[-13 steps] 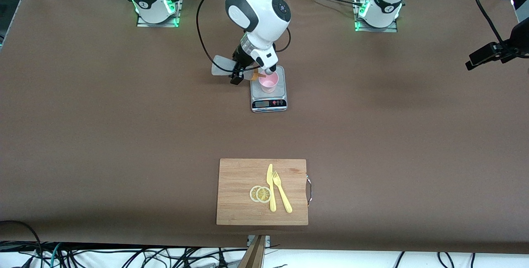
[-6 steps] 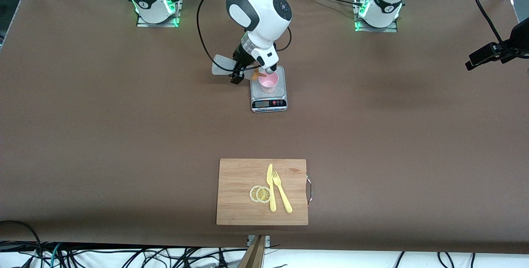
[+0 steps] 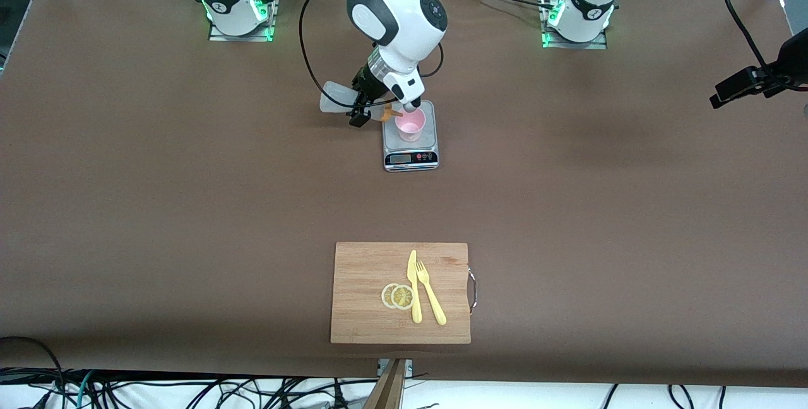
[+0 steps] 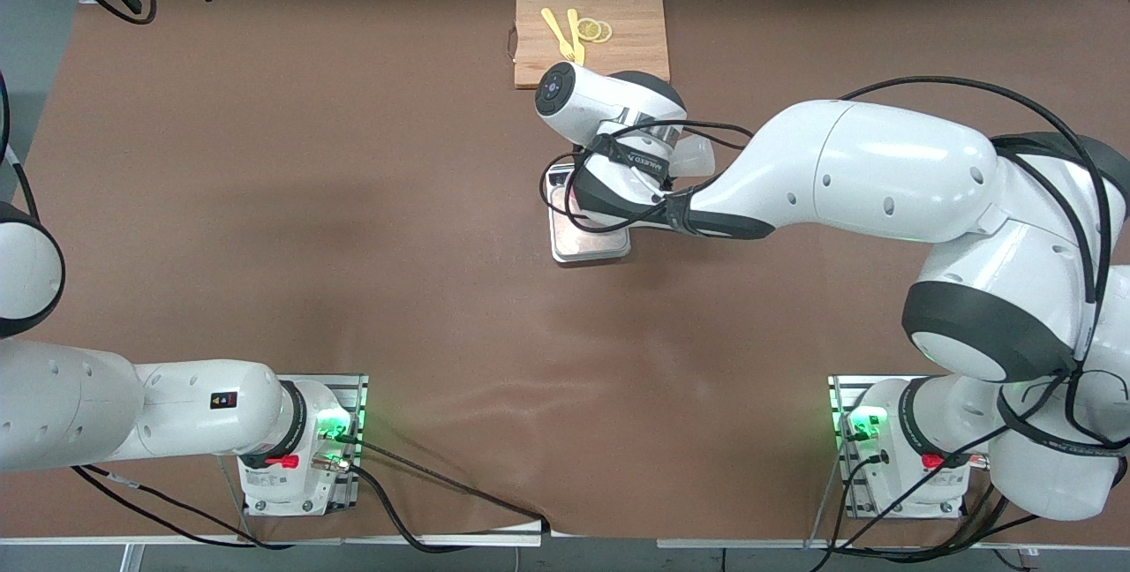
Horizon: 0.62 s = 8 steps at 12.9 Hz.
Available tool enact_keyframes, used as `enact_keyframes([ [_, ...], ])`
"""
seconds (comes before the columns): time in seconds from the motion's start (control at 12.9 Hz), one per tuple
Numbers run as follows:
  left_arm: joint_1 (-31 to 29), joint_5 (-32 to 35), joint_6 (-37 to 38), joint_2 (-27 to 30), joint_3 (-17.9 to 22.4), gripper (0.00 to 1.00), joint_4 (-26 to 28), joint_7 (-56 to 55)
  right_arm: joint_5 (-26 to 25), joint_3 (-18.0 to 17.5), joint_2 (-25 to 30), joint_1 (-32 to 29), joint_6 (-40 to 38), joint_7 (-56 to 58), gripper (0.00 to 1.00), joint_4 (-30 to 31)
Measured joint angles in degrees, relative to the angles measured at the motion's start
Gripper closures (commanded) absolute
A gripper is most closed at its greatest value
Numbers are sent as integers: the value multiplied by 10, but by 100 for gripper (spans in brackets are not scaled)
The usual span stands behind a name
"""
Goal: Add sauce to pink cup with both arms
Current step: 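Tilt the bottle nozzle into the pink cup with the right gripper, then carry the bottle with the right gripper back beside the scale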
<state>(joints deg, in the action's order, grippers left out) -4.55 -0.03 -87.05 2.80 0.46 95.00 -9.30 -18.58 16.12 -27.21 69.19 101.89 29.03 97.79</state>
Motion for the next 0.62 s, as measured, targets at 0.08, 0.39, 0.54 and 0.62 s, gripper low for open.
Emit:
enact_keyframes([
  [0.08, 0, 0, 0, 0, 0, 0, 0, 0, 0, 0, 0, 3, -2, 0, 100, -3],
  [0.39, 0, 0, 0, 0, 0, 0, 0, 0, 12, 5, 0, -3, -1, -1, 100, -12],
  [0.54, 0, 0, 0, 0, 0, 0, 0, 0, 49, 6, 0, -21, 17, 3, 100, -13],
  [0.62, 0, 0, 0, 0, 0, 0, 0, 0, 69, 7, 0, -28, 31, 6, 100, -13],
])
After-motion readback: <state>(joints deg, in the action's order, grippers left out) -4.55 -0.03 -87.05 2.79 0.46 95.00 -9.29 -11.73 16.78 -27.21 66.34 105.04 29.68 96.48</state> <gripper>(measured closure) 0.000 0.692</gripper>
